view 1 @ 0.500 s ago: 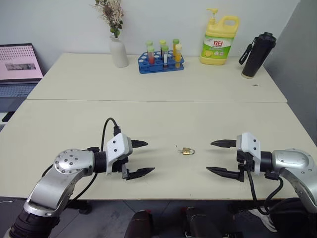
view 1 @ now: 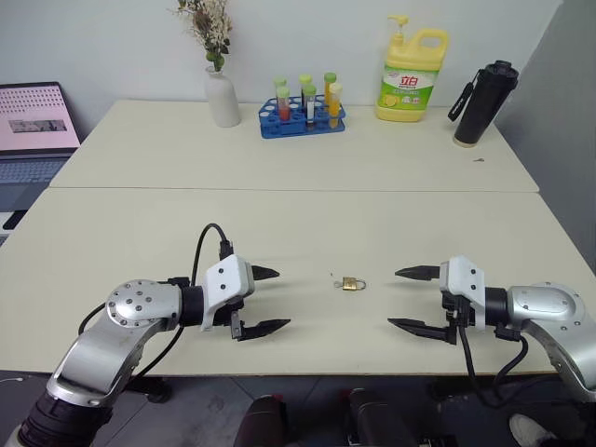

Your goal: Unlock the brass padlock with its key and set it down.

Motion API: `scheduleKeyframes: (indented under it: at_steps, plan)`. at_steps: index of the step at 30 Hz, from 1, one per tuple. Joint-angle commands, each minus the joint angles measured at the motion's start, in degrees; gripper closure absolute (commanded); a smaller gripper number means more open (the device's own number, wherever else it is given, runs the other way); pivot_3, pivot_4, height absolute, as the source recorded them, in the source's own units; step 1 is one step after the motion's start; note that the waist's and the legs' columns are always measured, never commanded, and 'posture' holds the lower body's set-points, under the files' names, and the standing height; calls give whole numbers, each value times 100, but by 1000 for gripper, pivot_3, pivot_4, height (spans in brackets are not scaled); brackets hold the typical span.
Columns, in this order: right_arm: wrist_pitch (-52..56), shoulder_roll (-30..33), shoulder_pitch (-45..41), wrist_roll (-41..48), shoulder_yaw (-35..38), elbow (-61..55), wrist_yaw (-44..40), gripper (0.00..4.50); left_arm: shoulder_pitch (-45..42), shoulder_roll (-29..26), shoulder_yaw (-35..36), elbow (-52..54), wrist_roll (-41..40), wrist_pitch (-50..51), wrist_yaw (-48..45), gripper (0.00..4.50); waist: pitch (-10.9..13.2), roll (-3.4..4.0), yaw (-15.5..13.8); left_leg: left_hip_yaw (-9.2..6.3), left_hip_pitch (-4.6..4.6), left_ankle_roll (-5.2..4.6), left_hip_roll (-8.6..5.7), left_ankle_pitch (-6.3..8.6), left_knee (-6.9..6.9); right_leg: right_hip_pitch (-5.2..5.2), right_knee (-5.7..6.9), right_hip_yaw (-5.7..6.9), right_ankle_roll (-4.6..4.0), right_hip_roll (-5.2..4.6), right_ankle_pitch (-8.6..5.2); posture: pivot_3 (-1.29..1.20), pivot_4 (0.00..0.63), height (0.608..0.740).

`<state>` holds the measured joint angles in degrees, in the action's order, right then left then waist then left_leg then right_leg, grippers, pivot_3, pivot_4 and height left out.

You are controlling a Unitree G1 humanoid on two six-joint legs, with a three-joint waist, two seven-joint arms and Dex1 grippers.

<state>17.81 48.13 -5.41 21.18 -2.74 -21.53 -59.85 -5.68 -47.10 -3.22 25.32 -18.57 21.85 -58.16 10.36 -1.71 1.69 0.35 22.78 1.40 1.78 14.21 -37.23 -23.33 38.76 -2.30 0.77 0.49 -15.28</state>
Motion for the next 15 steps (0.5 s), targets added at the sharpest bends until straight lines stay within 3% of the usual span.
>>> scheduleKeyframes:
  at_steps: [1,7,15]
  plan:
    - [-79,-64,-382,-107,-158,115,-112,0,-99,-61,16,70,73,-208,-55,10,0,0,1,1,-1,0,0,0,0,0,1,-1,0,0,0,0,150,740]
    - [410,-642,-1687,-808,-1063,1030,146,0,-161,0,103,195,-257,-84,-244,10,1,-2,26,4,-3,0,1,0,0,0,5,-3,-1,5,0,0,150,740]
    - [-91,-1569,-2898,-1608,-2025,2953,-197,0,-120,14,27,395,-265,2,-171,10,1,-2,-7,-1,7,1,2,0,0,-13,13,-1,-8,15,-1,0,150,740]
